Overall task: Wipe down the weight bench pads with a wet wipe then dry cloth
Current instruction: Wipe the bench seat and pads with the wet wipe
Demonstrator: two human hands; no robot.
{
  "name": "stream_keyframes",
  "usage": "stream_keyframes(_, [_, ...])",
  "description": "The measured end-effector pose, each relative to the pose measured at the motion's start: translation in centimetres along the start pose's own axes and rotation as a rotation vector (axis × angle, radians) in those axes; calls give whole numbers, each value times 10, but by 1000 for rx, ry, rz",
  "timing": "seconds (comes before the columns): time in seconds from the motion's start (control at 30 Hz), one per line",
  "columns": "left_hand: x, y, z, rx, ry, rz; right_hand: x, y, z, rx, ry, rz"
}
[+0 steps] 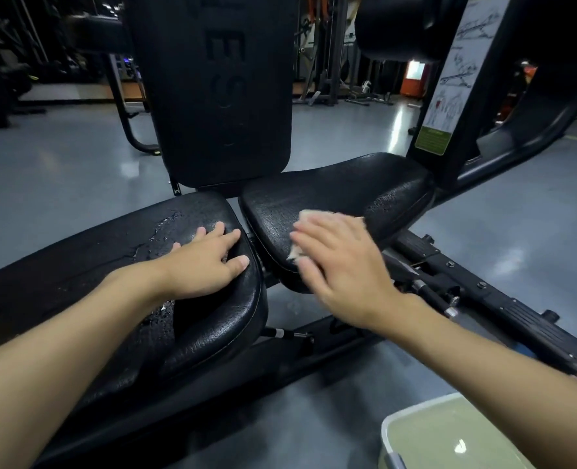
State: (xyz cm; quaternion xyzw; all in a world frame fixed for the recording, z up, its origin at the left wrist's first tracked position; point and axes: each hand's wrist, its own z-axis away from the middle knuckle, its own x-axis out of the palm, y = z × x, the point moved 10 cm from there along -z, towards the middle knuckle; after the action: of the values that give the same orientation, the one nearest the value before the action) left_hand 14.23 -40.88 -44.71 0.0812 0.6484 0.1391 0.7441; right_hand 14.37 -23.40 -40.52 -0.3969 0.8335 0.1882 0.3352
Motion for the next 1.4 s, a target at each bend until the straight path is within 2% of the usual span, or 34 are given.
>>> stream_keyframes(0.07, [0,-2,0,2,1,13,6,-9,-8,-104,-127,73])
stream_keyframes(0.1, [0,-3,1,5,1,18,7,1,-12,-96,-180,90])
stream_keyframes(0.2, [1,-5,2,15,2,41,6,64,-22,164,-251,90])
stream_keyframes(0.3, [0,-3,5,33,9,65,9,90,-26,324,-210,-11])
stream_keyframes(0.5, [-15,-20,36,68,60,111,-16,70,-23,539,19,-349])
stream_keyframes(0.57, [-23,-38,47,42,90,94,-19,21,-35,458,46,-430])
stream_keyframes(0.63, [-30,-57,56,8,101,101,-20,-38,-51,300,53,-511])
stream_keyframes(0.67, [-33,-67,60,-14,99,117,-11,-64,-56,218,-31,-550])
stream_keyframes(0.7, [-34,-76,64,-32,93,128,5,-89,-58,154,-190,-556])
stream_keyframes(0.77, [-34,-94,69,-53,80,125,46,-110,-43,154,-609,-384])
stream_keyframes(0.8, [-33,-102,71,-61,69,114,55,-110,-37,150,-706,-276])
stream_keyframes(0.93, [-9,-128,71,-69,-75,17,53,-111,-46,172,-594,-166])
stream_keyframes(1.0, [0,-135,68,-69,-135,-26,71,-108,-43,212,-659,-54])
stream_keyframes(1.07, [-3,-135,64,-19,-113,-41,86,-105,-35,240,-733,42])
stream_keyframes(1.17, [-8,-133,58,50,-84,-81,82,-109,-25,236,-752,87])
stream_keyframes(1.4, [-24,-155,42,23,-61,-74,66,-120,-3,270,-798,124])
